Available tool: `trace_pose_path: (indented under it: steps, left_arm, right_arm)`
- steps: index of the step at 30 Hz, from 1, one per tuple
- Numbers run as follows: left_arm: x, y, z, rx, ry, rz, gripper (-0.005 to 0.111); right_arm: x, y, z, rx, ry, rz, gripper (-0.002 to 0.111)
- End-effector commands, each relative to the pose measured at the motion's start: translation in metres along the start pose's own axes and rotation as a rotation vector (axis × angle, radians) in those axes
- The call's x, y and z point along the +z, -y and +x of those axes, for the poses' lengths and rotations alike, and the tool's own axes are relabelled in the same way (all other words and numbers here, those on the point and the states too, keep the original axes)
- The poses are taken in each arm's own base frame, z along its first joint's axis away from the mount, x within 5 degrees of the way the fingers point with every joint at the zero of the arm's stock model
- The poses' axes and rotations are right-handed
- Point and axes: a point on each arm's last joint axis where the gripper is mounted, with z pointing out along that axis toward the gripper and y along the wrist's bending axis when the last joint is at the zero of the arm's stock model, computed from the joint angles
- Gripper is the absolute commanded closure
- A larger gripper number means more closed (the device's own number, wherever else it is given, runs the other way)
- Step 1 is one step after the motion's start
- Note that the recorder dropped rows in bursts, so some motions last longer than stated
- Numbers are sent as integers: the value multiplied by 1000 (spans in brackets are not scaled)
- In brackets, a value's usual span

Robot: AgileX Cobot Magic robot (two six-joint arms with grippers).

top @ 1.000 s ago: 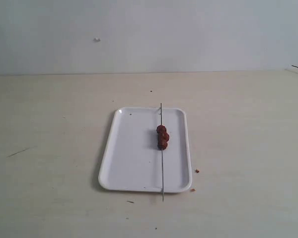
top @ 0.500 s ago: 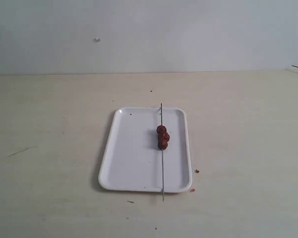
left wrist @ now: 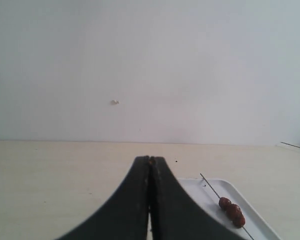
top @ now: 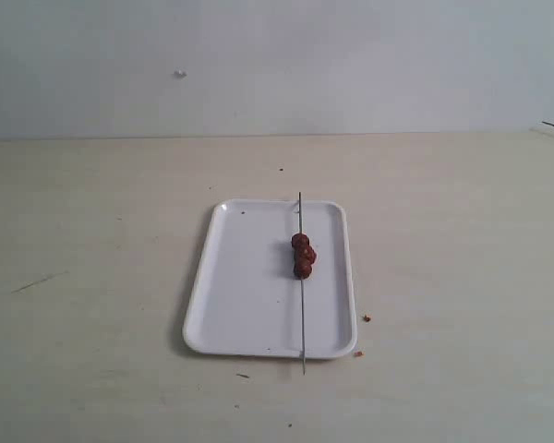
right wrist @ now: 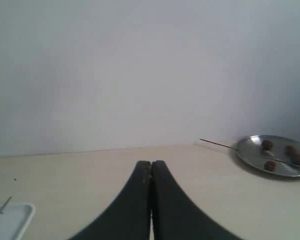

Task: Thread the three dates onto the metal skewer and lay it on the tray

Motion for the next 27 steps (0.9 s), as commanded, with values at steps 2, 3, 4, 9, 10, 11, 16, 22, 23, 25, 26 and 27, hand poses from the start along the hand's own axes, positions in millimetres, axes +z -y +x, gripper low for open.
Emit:
trace_pose_path:
  steps: [2, 3, 4, 9, 10, 11, 16, 22, 23, 25, 26, 27]
  left_arm:
    - [-1, 0, 1, -7, 1, 1, 107]
    - [-1, 0, 1, -7, 1, 1, 107]
    - [-1, 0, 1, -7, 1, 1, 107]
    - [-1, 0, 1, -7, 1, 1, 107]
    - [-1, 0, 1, -7, 1, 1, 107]
    - [-1, 0, 1, -7, 1, 1, 107]
    - [-1, 0, 1, -7, 1, 1, 107]
    - [-1, 0, 1, -8, 1, 1, 107]
    - [-1, 0, 1, -8, 1, 1, 107]
    - [-1, 0, 1, -8, 1, 1, 107]
    - [-1, 0, 1, -8, 1, 1, 107]
    - [-1, 0, 1, -8, 1, 1, 107]
  right_arm:
    - [-9, 6, 15, -8, 7, 68, 108]
    - [-11, 6, 18, -14, 6, 70, 108]
    - [-12, 6, 24, -23, -6, 73, 108]
    - [-11, 7, 52, 18, -70, 75, 108]
    - [-10, 7, 55, 28, -80, 75, 108]
    - [-9, 7, 65, 42, -107, 74, 108]
    - [-10, 8, 77, 45, -209, 87, 108]
    - [-10, 8, 77, 45, -209, 87, 108]
    - [-10, 8, 77, 45, -209, 87, 108]
    - [-10, 8, 77, 45, -209, 87, 108]
    - [-10, 8, 77, 45, -209, 87, 108]
    - [-10, 8, 77, 45, -209, 87, 108]
